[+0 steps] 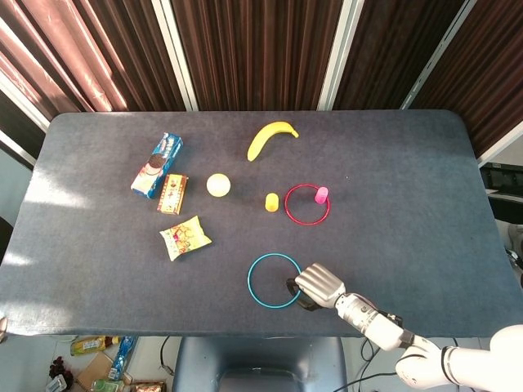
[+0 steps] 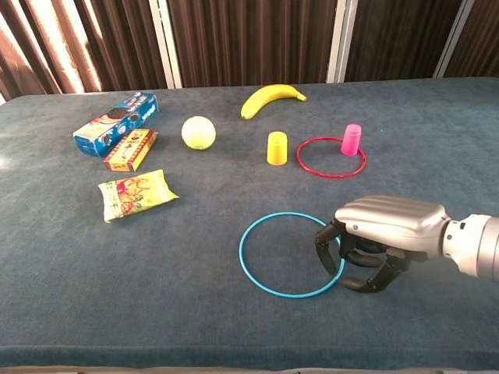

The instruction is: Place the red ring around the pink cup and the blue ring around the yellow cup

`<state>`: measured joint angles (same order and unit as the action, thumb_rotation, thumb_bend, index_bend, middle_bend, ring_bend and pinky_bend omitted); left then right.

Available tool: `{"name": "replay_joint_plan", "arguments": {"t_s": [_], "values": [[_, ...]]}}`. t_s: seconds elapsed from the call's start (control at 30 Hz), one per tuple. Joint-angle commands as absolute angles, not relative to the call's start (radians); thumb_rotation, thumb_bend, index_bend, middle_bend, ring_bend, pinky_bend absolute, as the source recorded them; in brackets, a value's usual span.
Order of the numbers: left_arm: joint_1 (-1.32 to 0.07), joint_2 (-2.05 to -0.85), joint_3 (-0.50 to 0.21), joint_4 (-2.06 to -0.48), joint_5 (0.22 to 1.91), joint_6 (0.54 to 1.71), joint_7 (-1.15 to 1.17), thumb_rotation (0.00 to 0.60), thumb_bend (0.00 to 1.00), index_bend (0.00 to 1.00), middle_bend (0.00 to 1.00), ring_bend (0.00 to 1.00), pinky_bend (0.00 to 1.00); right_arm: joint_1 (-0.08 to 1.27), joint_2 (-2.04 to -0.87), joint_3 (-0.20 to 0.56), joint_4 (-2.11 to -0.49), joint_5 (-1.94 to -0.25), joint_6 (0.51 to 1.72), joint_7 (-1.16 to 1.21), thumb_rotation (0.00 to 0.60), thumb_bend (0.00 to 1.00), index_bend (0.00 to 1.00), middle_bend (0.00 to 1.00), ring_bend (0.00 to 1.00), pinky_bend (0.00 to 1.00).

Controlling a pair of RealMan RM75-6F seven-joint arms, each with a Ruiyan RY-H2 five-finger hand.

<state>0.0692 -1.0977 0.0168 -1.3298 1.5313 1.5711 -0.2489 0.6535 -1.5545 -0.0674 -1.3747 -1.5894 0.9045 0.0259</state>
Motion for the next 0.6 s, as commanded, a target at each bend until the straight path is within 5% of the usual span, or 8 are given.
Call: {"name": "replay_joint_plan", "arguments": {"t_s": [0.03,0.6], "values": [[0.069,-1.098,0.017,-1.33,1.531,1.57,-0.248,0.6,0.42,0.02,0.0,0.0,0.13,0.655,-1.558,-0.068,-1.371,-1.587,0.9,0.025,0.6,0.46,0.64,1.0,1.0,1.0],[0.069,-1.099,0.016,-1.327,1.529,1.568,-0.251,0.6,0.42,0.02,0.0,0.0,0.13,0.653,-1.573,-0.068,-1.354,-1.577,0.898,0.008,0.6,0.46,0.69,1.0,1.0,1.0]]}}
